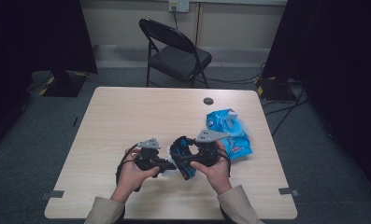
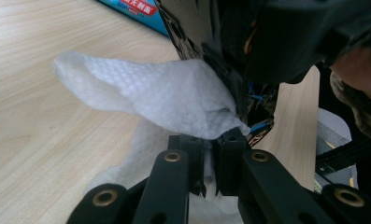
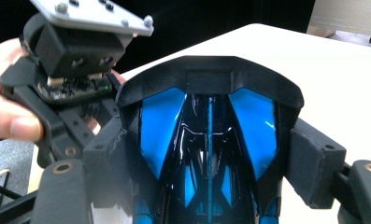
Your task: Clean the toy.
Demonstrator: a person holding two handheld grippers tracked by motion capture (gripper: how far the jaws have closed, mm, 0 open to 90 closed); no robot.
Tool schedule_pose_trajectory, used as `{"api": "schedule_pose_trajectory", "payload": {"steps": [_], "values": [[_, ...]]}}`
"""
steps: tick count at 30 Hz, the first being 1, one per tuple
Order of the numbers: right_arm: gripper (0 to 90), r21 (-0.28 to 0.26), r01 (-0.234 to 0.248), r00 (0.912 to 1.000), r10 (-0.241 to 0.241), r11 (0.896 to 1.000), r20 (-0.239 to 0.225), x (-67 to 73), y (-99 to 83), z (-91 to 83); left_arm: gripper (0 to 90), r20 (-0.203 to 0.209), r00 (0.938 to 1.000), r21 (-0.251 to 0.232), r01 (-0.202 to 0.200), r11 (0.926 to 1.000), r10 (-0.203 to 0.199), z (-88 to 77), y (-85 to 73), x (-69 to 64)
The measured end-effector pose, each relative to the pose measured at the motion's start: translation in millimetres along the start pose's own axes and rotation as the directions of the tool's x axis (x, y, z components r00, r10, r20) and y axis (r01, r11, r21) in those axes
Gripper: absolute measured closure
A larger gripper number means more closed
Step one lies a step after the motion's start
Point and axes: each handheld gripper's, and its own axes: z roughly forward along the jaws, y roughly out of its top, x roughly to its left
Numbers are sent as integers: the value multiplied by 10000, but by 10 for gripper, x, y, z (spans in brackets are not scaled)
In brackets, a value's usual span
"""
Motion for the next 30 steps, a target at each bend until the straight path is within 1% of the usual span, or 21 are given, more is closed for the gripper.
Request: {"api": "schedule_pose_trajectory", "payload": {"steps": [4, 8, 10, 15, 19, 21, 22, 24, 25, 27, 30], "values": [[259, -59, -63, 10000, 63, 10000, 36, -6, 1, 2, 843, -62, 9998, 130, -168, 9998, 169, 76, -38, -26], [259, -162, -129, 9999, 130, 9998, 69, -12, 13, -17, 843, 47, 9999, 109, -148, 9998, 147, 146, -75, -43], [260, -229, -133, 9999, 135, 9996, 87, -18, 15, -27, 844, 92, 9998, 200, -166, 9997, 164, 176, -90, -51], [259, -263, -171, 9998, 173, 9995, 88, -27, 27, -45, 844, 156, 9998, 163, -106, 9998, 103, 229, -118, -63], [259, -386, -222, 9997, 226, 9990, 91, -31, 39, -58, 842, 293, 9996, 292, -55, 9996, 47, 286, -168, -66], [259, -437, -225, 9997, 228, 9988, 68, -31, 45, -65, 842, 361, 9993, 362, 43, 9993, -56, 308, -195, -65], [259, -465, -216, 9997, 219, 9987, 73, -30, 47, -69, 841, 314, 9995, 399, 45, 9992, -58, 312, -206, -61], [259, -475, -209, 9998, 212, 9987, 51, -33, 51, -78, 840, 231, 9997, 387, 113, 9992, -122, 288, -208, -35], [259, -491, -200, 9998, 204, 9986, 72, -37, 51, -84, 840, 147, 9998, 299, 130, 9995, -134, 259, -199, -16], [260, -534, -231, 9997, 234, 9983, 43, -43, 50, -95, 840, -6, 9998, 142, 211, 9997, -211, 174, -161, 20], [259, -568, -279, 9996, 282, 9980, 37, -49, 54, -109, 840, -283, 9994, -180, 193, 9997, -198, 17, -75, 72]]}}
